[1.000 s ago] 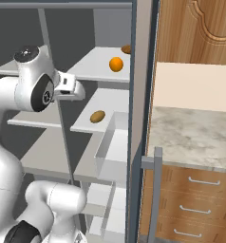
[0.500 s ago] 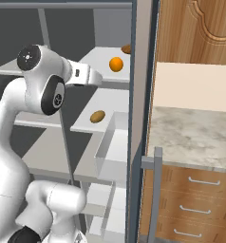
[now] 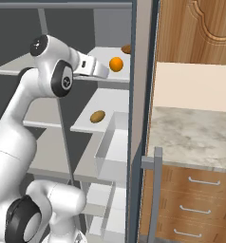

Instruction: Take the potato and orange from the fridge shelf and place them in the freezer drawer to begin freezing them.

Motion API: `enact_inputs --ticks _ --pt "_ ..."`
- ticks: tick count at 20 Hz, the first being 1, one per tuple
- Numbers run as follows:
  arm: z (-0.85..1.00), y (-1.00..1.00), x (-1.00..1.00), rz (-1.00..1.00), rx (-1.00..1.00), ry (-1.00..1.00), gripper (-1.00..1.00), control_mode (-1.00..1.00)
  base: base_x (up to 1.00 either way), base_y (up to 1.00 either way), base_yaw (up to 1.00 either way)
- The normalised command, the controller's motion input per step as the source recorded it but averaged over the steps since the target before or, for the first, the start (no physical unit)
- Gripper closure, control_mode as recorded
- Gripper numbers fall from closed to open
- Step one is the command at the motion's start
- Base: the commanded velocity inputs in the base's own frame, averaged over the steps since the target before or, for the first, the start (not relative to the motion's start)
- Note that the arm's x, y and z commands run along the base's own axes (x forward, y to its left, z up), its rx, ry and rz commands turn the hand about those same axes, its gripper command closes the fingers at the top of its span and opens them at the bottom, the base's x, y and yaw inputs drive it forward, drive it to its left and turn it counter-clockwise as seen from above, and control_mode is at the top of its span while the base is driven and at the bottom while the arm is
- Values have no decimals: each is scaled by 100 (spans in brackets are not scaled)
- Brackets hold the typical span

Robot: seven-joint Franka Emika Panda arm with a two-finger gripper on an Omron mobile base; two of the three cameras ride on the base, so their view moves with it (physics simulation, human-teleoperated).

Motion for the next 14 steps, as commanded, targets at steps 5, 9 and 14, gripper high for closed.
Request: enact_inputs --ticks 5,9,14 --pt "-5 -33 59 0 9 0 -100 -100 0 0 0" --pt "-9 0 94 0 5 3 -100 -100 0 0 0" --pt "-23 0 80 0 0 8 -100 -100 0 0 0"
